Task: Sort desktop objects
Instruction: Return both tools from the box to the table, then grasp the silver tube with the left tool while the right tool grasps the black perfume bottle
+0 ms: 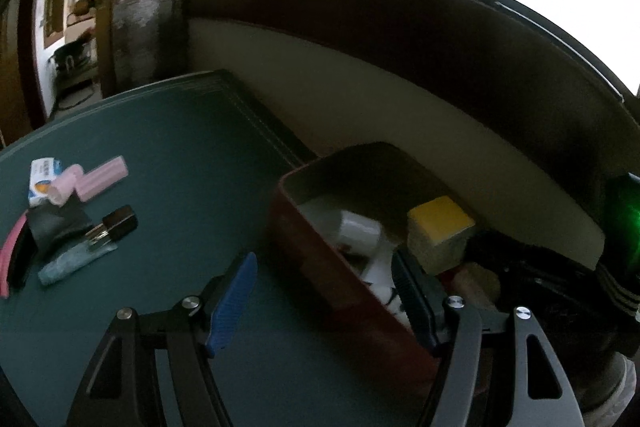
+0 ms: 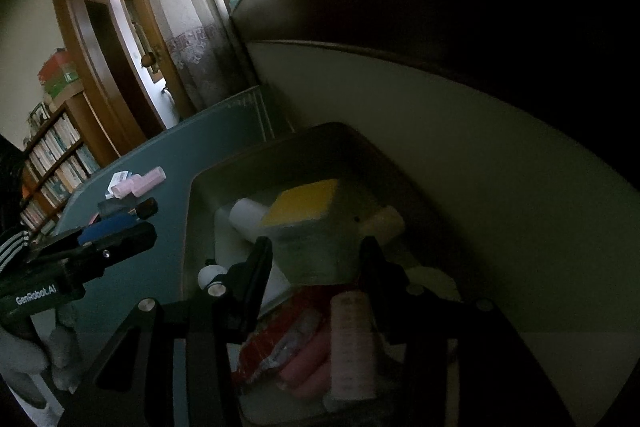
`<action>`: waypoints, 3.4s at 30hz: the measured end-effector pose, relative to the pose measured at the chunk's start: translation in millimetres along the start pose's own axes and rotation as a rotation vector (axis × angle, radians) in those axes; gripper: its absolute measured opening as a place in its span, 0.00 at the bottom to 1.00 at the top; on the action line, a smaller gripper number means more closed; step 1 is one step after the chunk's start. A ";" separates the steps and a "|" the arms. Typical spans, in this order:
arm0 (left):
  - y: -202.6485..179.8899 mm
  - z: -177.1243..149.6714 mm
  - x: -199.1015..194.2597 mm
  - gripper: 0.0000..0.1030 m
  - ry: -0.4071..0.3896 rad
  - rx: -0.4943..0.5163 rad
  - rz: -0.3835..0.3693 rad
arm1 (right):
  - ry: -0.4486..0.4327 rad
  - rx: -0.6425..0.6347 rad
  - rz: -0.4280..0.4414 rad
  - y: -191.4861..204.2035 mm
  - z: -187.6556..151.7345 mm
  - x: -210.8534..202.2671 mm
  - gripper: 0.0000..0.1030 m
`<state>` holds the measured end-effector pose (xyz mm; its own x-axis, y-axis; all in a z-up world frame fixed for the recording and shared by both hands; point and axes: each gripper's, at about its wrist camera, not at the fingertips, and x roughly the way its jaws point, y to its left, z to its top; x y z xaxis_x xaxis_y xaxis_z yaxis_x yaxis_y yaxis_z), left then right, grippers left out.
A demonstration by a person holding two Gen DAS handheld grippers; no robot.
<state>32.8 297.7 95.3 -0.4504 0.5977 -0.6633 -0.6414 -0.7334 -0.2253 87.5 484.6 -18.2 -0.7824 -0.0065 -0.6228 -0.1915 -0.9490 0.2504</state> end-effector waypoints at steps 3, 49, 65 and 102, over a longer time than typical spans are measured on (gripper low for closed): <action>8.7 -2.5 -3.0 0.69 -0.007 -0.018 0.013 | -0.012 0.001 -0.002 2.9 0.2 -4.3 0.48; 204.9 -73.7 -82.7 0.69 -0.027 -0.312 0.282 | 0.157 -0.247 0.234 234.2 -2.7 116.4 0.71; 223.5 -85.0 -71.8 0.69 -0.006 -0.362 0.247 | 0.207 -0.307 0.161 258.6 10.1 196.9 0.74; 220.3 -37.0 -15.6 0.69 0.055 -0.176 0.275 | 0.146 -0.276 0.246 211.3 -23.1 91.2 0.63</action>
<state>-78.4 114.8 29.6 -0.5545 0.3548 -0.7528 -0.3810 -0.9124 -0.1495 -10.6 276.2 -39.2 -0.6889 -0.2697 -0.6728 0.1731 -0.9626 0.2086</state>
